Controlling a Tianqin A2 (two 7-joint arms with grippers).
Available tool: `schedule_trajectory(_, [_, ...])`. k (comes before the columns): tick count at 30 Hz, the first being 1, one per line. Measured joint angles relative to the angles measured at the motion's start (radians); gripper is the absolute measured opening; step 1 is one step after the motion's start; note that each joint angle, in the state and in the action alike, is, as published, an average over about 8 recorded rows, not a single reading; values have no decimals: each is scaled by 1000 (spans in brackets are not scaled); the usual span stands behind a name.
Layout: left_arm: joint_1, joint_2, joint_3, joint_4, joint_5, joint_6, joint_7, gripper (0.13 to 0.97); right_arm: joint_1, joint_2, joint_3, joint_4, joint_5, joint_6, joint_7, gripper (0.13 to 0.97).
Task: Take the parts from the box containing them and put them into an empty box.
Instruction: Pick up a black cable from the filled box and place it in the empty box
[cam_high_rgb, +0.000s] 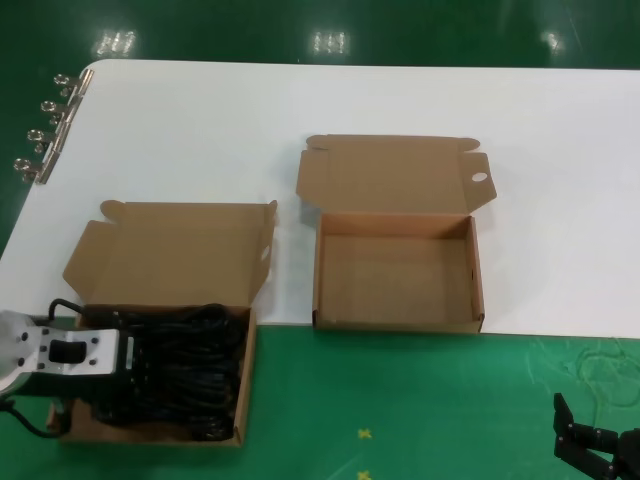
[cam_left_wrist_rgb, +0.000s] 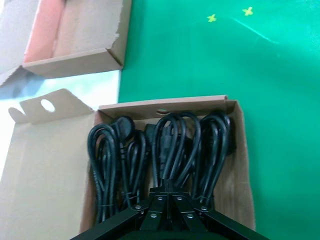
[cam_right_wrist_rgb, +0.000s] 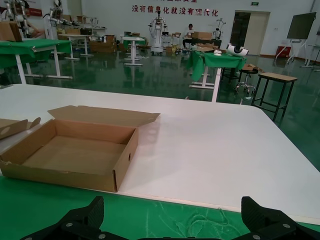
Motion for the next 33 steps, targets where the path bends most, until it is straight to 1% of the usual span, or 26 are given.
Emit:
schedule_trajectory(5, [-3, 2, -6, 13, -4, -18, 23, 160, 0, 0, 0, 0, 0, 0, 0, 966])
schedule_trajectory(9, [-11, 6, -4, 32, 1, -26, 36, 162, 0, 0, 0, 0, 0, 0, 0, 966])
schedule_trajectory(18, [-39, 21, 13, 102, 26, -40, 69, 224, 0, 0, 0, 0, 0, 0, 0, 966])
schedule_trajectory(26, [-61, 40, 8, 159, 7, -46, 115, 356, 0, 0, 0, 0, 0, 0, 0, 966])
schedule_trajectory(30, [-72, 55, 4, 197, -6, -54, 144, 356, 0, 0, 0, 0, 0, 0, 0, 966])
schedule_trajectory(33, [-81, 70, 3, 230, -14, -63, 167, 390, 0, 0, 0, 0, 0, 0, 0, 966])
